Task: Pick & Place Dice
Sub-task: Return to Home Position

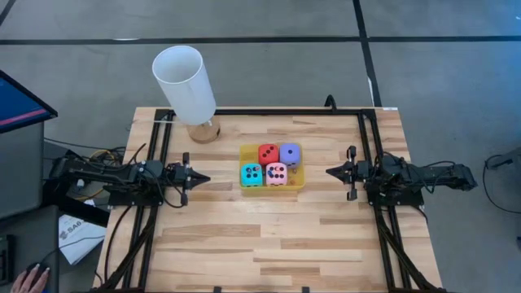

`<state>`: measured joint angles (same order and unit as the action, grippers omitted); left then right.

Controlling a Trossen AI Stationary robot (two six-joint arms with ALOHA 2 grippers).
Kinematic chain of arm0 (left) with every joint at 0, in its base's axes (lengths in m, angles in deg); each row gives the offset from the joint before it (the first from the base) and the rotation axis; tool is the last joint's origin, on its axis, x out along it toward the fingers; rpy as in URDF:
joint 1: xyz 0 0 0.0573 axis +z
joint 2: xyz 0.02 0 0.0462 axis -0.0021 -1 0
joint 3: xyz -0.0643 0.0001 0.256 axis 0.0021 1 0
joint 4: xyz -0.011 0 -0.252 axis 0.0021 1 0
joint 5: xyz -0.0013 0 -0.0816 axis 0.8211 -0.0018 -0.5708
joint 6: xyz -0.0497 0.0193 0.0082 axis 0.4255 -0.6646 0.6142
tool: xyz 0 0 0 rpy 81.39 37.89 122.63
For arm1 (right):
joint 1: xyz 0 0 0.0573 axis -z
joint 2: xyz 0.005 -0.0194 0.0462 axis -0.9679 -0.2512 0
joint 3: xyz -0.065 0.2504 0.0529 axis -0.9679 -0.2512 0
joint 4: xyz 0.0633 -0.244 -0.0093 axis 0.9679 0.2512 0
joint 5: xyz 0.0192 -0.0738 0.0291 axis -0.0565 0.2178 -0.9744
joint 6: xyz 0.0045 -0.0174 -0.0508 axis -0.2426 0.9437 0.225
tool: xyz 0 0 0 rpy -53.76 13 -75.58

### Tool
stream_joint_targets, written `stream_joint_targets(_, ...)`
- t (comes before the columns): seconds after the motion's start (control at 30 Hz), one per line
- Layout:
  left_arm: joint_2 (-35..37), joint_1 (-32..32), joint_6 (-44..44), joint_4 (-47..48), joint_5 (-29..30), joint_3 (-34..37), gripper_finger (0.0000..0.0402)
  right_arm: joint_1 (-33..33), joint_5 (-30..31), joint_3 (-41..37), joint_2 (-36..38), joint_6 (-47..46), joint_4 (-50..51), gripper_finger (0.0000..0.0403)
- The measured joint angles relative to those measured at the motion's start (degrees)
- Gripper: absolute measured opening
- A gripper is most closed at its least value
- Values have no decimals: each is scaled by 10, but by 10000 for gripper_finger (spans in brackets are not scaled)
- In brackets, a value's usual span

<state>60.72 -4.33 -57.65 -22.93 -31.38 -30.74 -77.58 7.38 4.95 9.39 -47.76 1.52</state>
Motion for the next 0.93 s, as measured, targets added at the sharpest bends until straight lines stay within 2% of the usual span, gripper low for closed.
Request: stream_joint_targets(0.93, 0, 0, 0, 0, 0, 0, 7, 0, 0, 0, 0, 0, 0, 1)
